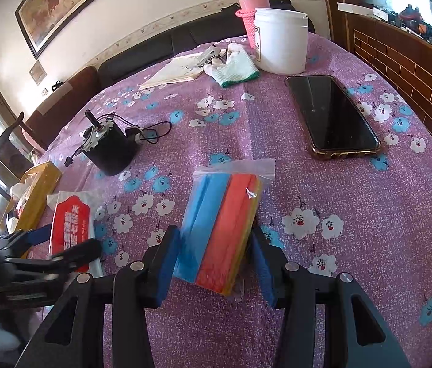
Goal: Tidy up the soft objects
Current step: 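Carry the wet wipes bag and sponge bag over the yellow tray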
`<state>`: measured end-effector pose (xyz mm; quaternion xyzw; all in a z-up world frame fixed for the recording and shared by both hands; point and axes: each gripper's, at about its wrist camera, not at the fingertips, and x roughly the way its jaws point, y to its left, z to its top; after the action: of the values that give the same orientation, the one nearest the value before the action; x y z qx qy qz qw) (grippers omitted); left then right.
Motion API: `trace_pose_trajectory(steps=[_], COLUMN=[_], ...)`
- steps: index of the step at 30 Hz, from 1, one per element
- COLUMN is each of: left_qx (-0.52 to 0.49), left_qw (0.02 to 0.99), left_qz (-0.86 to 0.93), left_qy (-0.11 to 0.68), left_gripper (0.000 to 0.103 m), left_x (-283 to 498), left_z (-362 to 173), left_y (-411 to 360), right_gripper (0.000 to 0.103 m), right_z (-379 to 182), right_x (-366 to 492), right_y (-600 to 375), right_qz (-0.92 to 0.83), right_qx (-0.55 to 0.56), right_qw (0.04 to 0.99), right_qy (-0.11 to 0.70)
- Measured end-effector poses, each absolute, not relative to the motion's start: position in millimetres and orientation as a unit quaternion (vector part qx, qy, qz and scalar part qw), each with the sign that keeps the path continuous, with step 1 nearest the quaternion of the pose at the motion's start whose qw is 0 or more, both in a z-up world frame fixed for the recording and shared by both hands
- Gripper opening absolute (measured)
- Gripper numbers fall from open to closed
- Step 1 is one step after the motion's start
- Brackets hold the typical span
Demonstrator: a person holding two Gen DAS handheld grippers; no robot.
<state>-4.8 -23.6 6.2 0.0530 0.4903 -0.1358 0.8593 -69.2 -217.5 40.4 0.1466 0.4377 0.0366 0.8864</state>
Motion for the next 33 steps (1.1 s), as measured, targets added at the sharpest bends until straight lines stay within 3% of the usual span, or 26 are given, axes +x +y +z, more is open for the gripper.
trace_pose_trajectory(steps=[3, 5, 18, 33], left_qx=[0.069, 0.074, 0.065, 0.024], left_qw=[0.869, 0.874, 0.920, 0.943], left_qz=[-0.131, -0.142, -0.105, -0.053], left_qy=[0.473, 0.458, 0.372, 0.328], left_gripper=[0.093, 0.056, 0.056, 0.057], left_x=[-7.0, -11.6, -71.5, -110.2], left_z=[4.8, 10.3, 78.7, 106.6], left_y=[-27.0, -26.7, 24.7, 107.6], right_gripper=[0.050, 0.050, 0.048, 0.047], right_z=[40.5, 40.4, 41.3, 77.5], right_x=[-69.1, -68.5, -70.5, -95.3], right_y=[-214.6, -212.3, -206.0, -184.8], right_qz=[0.033, 0.030, 0.015, 0.002], right_qx=[0.138, 0.130, 0.106, 0.086], right_qw=[0.888, 0.890, 0.897, 0.910], right_qy=[0.437, 0.436, 0.430, 0.407])
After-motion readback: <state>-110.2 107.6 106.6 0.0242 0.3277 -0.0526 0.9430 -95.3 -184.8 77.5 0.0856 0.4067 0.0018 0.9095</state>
